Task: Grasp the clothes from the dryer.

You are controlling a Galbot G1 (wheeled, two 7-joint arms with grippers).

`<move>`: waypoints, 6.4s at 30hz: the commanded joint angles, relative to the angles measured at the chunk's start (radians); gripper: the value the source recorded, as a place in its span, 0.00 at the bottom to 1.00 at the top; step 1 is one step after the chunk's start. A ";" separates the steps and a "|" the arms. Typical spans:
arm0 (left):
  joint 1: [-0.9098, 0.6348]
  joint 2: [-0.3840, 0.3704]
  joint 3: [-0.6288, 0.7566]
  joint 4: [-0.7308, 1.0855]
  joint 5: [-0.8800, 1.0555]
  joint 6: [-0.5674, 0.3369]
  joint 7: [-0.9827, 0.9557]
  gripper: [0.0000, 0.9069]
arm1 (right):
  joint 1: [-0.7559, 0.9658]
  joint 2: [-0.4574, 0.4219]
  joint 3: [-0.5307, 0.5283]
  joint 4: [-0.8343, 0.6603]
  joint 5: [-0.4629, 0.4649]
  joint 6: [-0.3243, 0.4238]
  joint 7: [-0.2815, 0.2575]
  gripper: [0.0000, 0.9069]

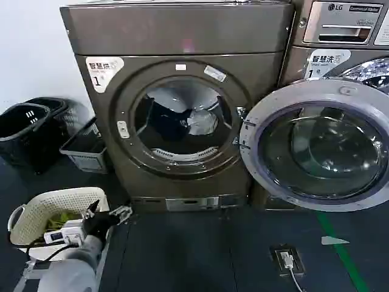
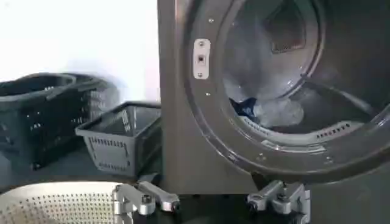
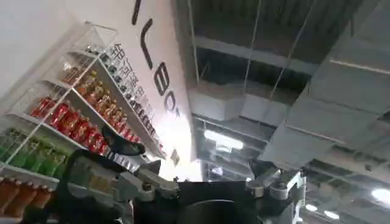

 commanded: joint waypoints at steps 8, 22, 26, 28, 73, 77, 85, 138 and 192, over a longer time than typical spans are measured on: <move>0.004 -0.004 -0.001 -0.006 0.001 0.009 0.014 1.00 | 0.004 0.009 -0.005 -0.002 0.051 0.073 -0.039 1.00; -0.004 -0.010 0.007 -0.003 0.003 0.015 0.013 1.00 | 0.005 0.004 0.005 -0.018 0.058 0.080 -0.033 1.00; -0.001 -0.006 0.006 -0.004 0.004 0.016 0.014 1.00 | 0.010 0.005 0.001 -0.017 0.058 0.082 -0.033 1.00; -0.001 -0.006 0.005 -0.004 0.005 0.017 0.014 1.00 | 0.010 0.005 0.001 -0.018 0.058 0.082 -0.034 1.00; -0.009 -0.008 0.040 0.007 0.024 0.019 0.029 1.00 | 0.010 0.014 -0.001 -0.023 0.086 0.153 -0.038 1.00; -0.015 -0.007 0.049 0.008 0.033 0.010 0.039 1.00 | 0.010 0.018 0.000 -0.020 0.086 0.155 -0.038 1.00; -0.022 -0.004 0.071 0.008 0.076 -0.029 0.059 1.00 | 0.006 0.022 0.006 -0.020 0.088 0.161 -0.039 1.00; -0.032 -0.003 0.100 0.013 0.099 -0.032 0.073 1.00 | -0.007 0.024 0.023 -0.022 0.132 0.187 -0.044 1.00; -0.066 0.002 0.123 0.033 0.114 -0.039 0.084 1.00 | -0.015 0.026 0.046 -0.041 0.128 0.191 -0.051 1.00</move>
